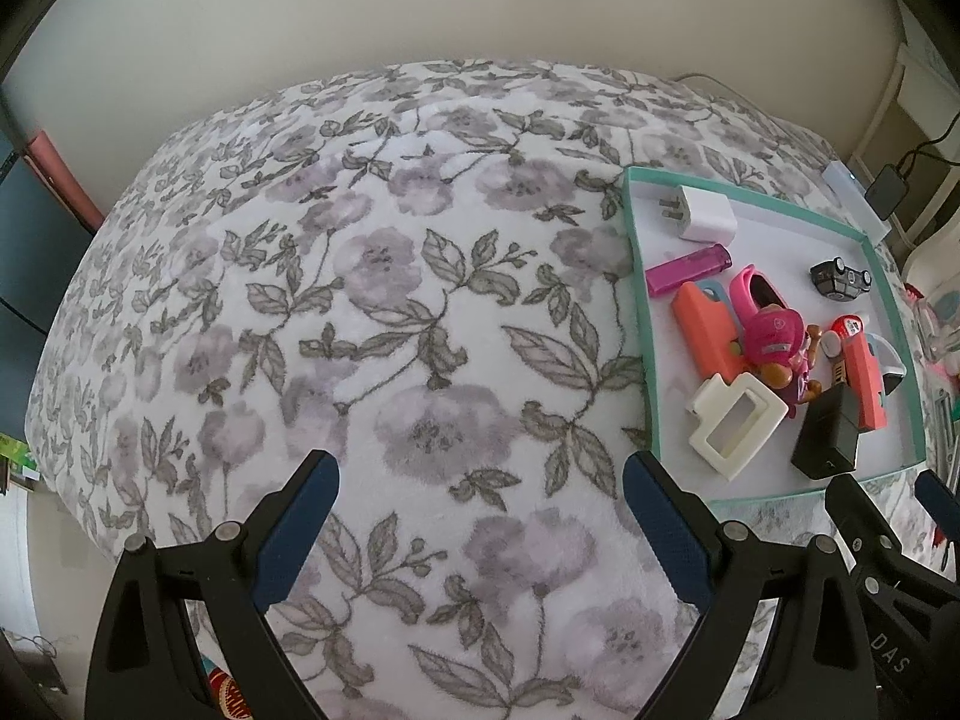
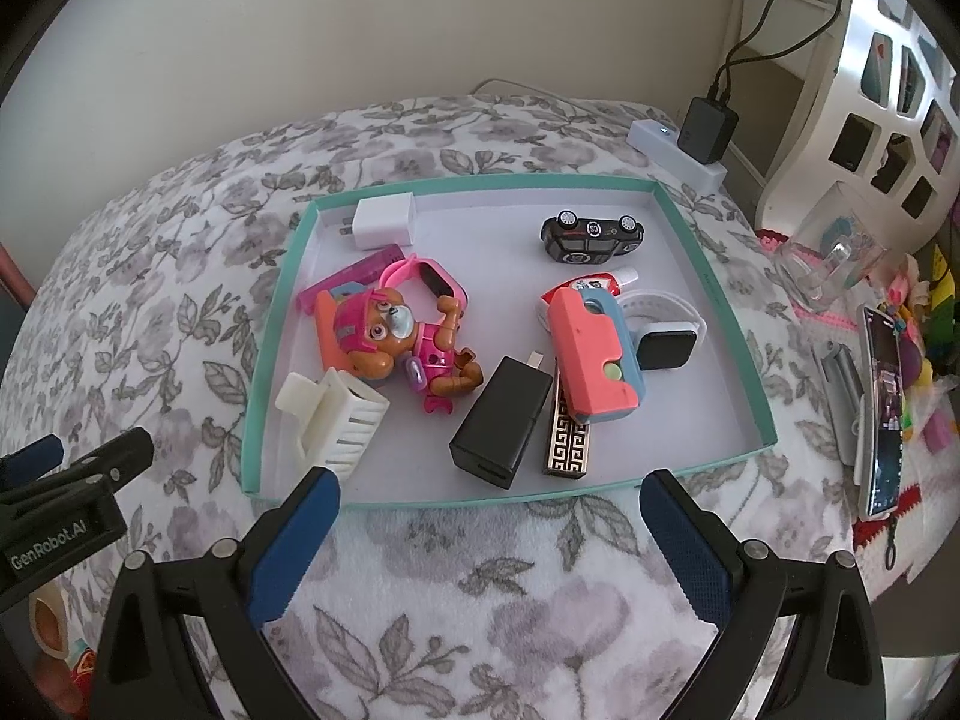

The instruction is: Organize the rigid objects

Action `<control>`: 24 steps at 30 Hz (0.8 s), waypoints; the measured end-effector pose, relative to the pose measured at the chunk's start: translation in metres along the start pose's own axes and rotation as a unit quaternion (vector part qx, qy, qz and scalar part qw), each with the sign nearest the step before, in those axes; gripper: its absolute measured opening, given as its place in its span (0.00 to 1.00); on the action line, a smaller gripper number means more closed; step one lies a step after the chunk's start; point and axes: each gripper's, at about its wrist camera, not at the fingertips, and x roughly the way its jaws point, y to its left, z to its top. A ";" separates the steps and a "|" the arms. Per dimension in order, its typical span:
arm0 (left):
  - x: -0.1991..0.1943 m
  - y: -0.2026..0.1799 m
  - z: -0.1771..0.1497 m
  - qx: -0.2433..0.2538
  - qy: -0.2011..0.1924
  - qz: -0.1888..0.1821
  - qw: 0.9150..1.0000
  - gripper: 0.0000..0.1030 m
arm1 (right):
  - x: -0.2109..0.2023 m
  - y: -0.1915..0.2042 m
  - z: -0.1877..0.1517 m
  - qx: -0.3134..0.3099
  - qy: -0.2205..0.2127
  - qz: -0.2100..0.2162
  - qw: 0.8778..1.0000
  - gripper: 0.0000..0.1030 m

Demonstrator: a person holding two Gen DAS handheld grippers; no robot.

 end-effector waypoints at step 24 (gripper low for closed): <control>0.005 0.004 0.002 -0.021 0.015 0.002 1.000 0.93 | 0.000 0.001 0.001 -0.006 -0.001 -0.001 1.000 0.99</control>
